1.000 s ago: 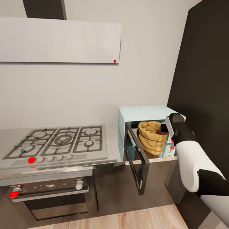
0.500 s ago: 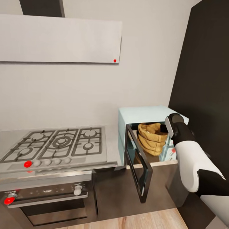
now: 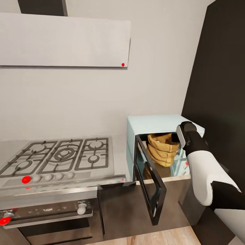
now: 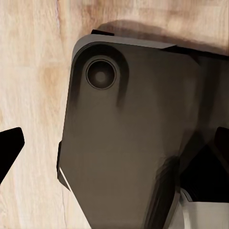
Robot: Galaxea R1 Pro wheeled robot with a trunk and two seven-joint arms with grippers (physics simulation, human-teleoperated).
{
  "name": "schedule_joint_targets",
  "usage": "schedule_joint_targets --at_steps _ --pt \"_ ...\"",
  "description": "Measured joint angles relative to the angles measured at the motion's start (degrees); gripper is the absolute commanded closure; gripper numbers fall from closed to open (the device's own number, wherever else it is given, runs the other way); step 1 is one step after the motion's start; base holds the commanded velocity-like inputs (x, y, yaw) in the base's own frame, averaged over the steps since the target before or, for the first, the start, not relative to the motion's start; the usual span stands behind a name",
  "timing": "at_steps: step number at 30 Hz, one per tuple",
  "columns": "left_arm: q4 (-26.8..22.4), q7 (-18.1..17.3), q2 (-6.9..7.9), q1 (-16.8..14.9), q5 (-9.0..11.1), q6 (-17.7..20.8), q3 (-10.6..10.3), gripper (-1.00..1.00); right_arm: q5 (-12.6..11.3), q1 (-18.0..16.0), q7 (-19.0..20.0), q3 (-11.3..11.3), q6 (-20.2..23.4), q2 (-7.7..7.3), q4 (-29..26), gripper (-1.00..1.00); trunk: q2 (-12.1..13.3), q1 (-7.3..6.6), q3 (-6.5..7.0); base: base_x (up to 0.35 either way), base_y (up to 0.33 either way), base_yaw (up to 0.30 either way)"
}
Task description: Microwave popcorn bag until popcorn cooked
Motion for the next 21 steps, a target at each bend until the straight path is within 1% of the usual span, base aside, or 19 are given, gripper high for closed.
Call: schedule_joint_targets --at_steps 6,18,19,21 --pt "0.0 -0.02 0.0 0.0 -0.05 0.0 -0.06 -1.0 0.03 0.0 -0.01 0.0 0.0 -0.05 0.08 1.0 0.0 0.0 0.0 0.086 0.0 0.0" --pt "0.0 -0.08 0.0 0.0 -0.07 0.0 -0.05 -1.0 0.03 0.0 -0.07 -0.05 0.0 -0.09 0.08 1.0 0.0 -0.01 0.0 0.139 0.0 0.0" --pt "-0.03 -0.06 0.0 0.0 0.05 0.0 0.04 -1.0 0.4 0.05 -0.08 -0.37 0.0 -0.42 0.19 1.0 0.0 0.0 0.0 0.0 0.0 0.0" --pt "-0.04 -0.07 0.0 0.0 0.11 0.0 0.06 -1.0 0.94 0.05 -0.22 -0.36 -0.01 -0.04 0.2 1.0 0.0 0.0 0.01 0.0 0.0 0.0"
